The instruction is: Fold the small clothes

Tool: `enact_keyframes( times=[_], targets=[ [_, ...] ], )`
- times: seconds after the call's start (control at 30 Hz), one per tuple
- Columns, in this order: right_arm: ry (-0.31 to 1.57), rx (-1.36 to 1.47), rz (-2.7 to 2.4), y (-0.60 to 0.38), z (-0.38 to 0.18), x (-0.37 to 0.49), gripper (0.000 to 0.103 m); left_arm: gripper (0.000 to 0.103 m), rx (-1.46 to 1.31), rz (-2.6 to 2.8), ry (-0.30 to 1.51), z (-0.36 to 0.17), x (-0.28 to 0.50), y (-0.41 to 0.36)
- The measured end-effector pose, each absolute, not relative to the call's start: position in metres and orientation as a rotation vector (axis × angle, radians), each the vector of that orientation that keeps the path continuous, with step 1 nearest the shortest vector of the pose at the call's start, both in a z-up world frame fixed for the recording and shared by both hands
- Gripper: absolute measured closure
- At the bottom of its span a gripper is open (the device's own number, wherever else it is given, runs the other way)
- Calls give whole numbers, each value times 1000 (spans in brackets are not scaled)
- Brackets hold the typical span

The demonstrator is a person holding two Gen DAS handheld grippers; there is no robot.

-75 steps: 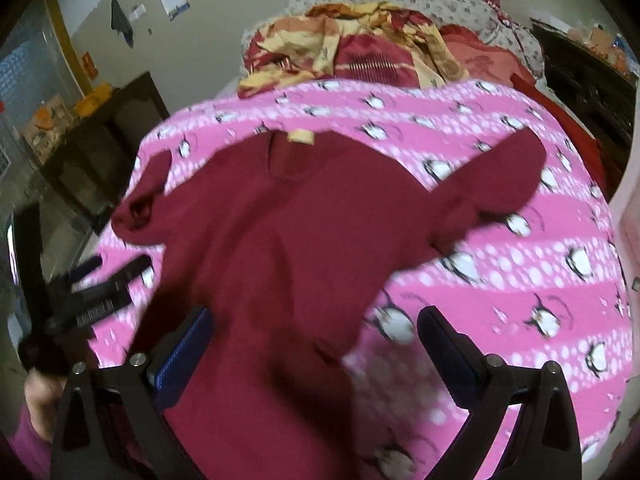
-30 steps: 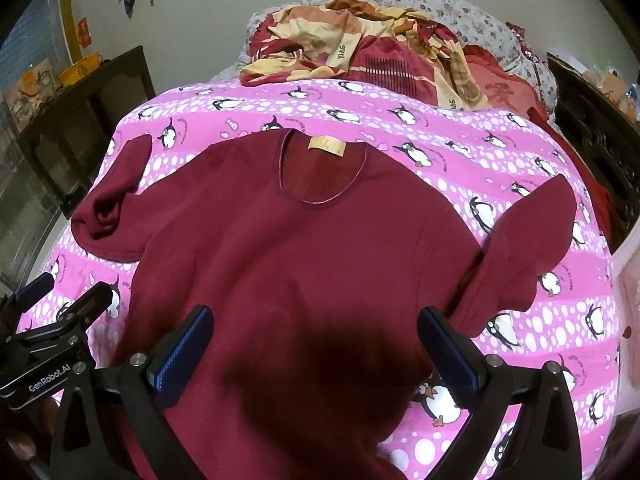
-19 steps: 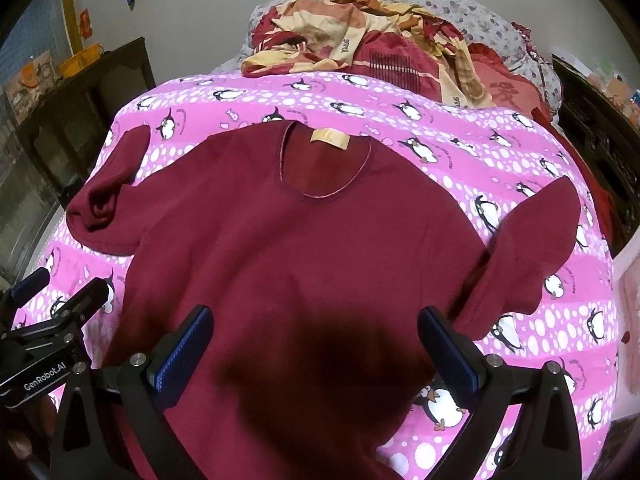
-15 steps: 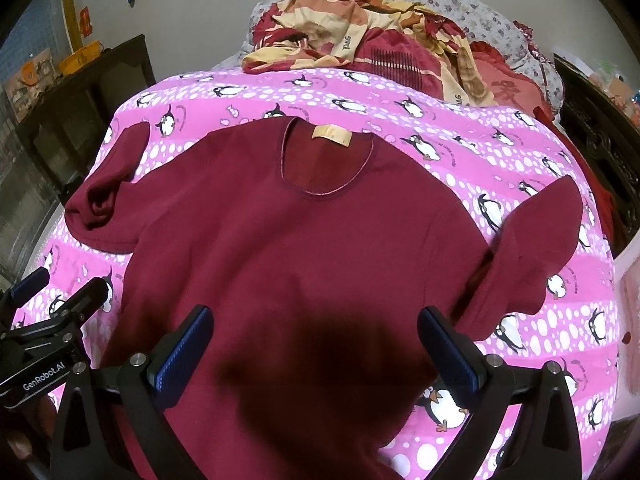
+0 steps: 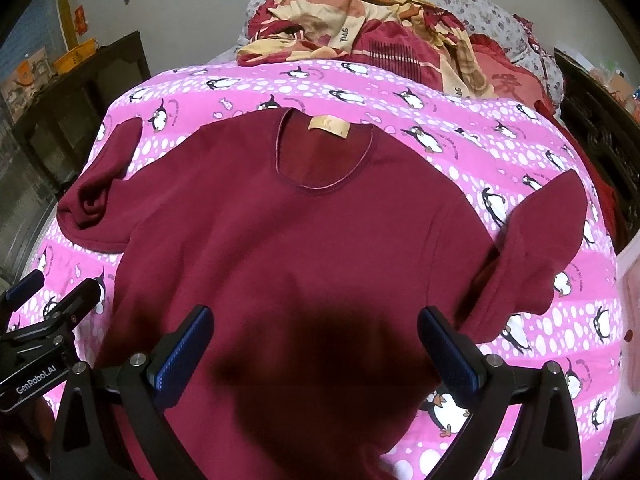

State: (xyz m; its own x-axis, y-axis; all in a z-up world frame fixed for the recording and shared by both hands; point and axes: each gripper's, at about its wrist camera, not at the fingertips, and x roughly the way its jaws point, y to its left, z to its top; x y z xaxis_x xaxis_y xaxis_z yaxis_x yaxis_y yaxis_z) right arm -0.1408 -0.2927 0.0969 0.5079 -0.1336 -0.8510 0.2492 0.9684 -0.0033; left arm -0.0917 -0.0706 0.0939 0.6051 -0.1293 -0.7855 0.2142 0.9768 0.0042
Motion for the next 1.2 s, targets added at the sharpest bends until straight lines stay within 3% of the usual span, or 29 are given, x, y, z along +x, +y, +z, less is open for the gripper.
enact_keyframes(
  times=[1.2],
  targets=[
    [1043,99,-178,-274,82,-102,0,0,34,-216,956,83,-52,-50]
  ],
)
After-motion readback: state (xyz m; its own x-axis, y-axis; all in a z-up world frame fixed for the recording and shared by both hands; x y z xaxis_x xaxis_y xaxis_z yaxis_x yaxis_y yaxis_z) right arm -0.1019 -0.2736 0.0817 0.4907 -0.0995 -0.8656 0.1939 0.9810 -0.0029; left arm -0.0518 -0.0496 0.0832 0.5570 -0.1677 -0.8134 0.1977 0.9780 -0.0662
